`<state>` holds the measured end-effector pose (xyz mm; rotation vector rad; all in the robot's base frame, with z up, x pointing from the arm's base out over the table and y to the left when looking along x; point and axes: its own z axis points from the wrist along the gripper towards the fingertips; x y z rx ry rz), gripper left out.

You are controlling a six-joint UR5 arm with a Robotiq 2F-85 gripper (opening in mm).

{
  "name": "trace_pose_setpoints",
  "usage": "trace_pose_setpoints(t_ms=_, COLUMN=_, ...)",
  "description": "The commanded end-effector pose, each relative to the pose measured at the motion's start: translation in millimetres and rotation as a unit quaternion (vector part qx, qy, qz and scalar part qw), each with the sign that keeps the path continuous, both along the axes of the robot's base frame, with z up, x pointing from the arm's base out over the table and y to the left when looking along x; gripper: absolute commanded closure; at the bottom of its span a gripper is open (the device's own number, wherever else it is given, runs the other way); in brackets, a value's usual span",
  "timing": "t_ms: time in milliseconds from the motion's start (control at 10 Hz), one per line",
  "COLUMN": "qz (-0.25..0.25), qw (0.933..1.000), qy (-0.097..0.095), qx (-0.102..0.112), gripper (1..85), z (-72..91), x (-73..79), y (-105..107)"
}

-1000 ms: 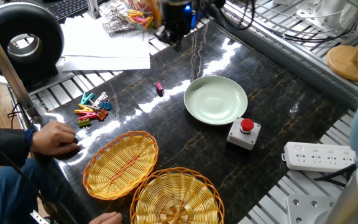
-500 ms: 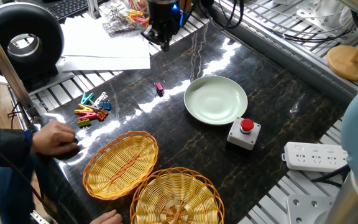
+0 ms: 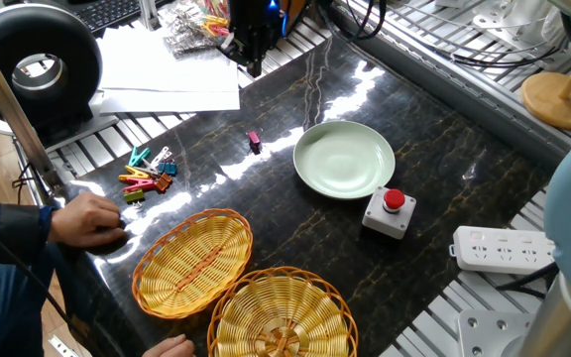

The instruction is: Use a clamp

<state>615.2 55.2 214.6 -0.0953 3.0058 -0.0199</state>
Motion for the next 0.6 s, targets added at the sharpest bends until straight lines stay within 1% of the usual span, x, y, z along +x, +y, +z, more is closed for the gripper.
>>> trace_pose_setpoints(t_ms=0, qz=0.006, qw=0.9997, qy=-0.017, qx=0.015, gripper=84.7, z=-2.3, x=9.4, y=8.3)
trace_pose_setpoints(t_ms=100, qz=0.007, qw=0.9996, qy=-0.025, qx=0.013, gripper=84.7, z=-3.4, x=13.7, y=7.6)
trace_pose_setpoints(t_ms=200, qz=-0.002, qw=0.9991, qy=-0.031, qx=0.028, gripper=84.7, z=-2.6, x=16.9, y=14.3)
trace_pose_setpoints(t_ms=300, qz=-0.003, qw=0.9986, qy=-0.044, qx=0.029, gripper=84.7, z=-1.1, x=23.5, y=14.6)
trace_pose_setpoints(t_ms=400, qz=0.008, qw=0.9983, qy=-0.056, qx=0.007, gripper=84.7, z=0.1, x=29.7, y=4.9)
trace_pose_setpoints(t_ms=500, qz=0.010, qw=0.9983, qy=-0.058, qx=-0.004, gripper=84.7, z=0.3, x=30.5, y=-0.5)
